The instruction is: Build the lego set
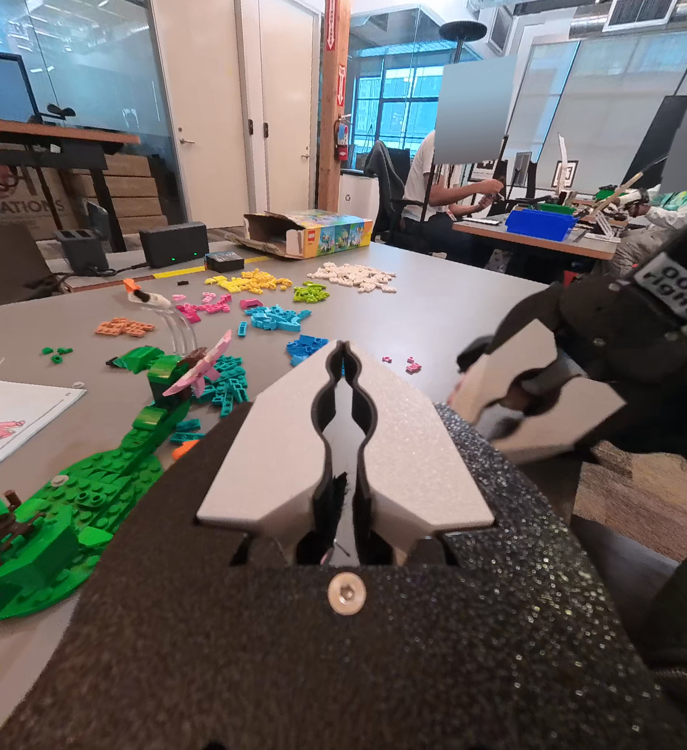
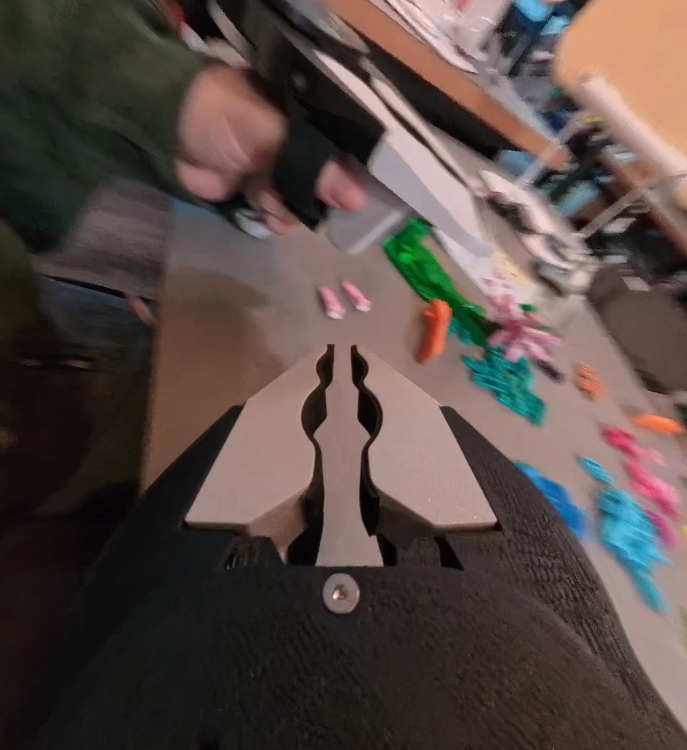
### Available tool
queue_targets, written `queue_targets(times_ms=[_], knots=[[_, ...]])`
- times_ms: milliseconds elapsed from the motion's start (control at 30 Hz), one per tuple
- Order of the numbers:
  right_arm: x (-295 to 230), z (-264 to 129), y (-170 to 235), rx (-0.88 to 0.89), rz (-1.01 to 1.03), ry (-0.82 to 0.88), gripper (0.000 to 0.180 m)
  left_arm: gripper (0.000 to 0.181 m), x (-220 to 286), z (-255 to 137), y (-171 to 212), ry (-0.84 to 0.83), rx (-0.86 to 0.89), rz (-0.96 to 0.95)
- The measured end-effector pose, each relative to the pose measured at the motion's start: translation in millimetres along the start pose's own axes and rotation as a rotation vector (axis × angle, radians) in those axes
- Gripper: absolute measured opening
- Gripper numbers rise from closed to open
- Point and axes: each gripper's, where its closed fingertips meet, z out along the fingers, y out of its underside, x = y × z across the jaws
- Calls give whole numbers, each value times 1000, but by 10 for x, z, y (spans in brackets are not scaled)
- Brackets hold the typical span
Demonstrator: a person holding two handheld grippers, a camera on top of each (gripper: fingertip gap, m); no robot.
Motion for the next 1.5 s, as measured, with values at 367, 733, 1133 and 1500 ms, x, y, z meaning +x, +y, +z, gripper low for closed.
queue_targets(times_ms=[367,733,1133,1500], knots=[[-220,51,-188,70,108,-147,18,0,-25,-43,-55,0,23,-4],[-276,64,-144,64,99,-166,15,0,8,-14,-12,28,11,-32],[-287,61,-137,56,104,-166,14,0,57,-2,0,49,8,-47],[364,-229,-145,185,122,279,15,0,52,-1,-5,18,27,-11]])
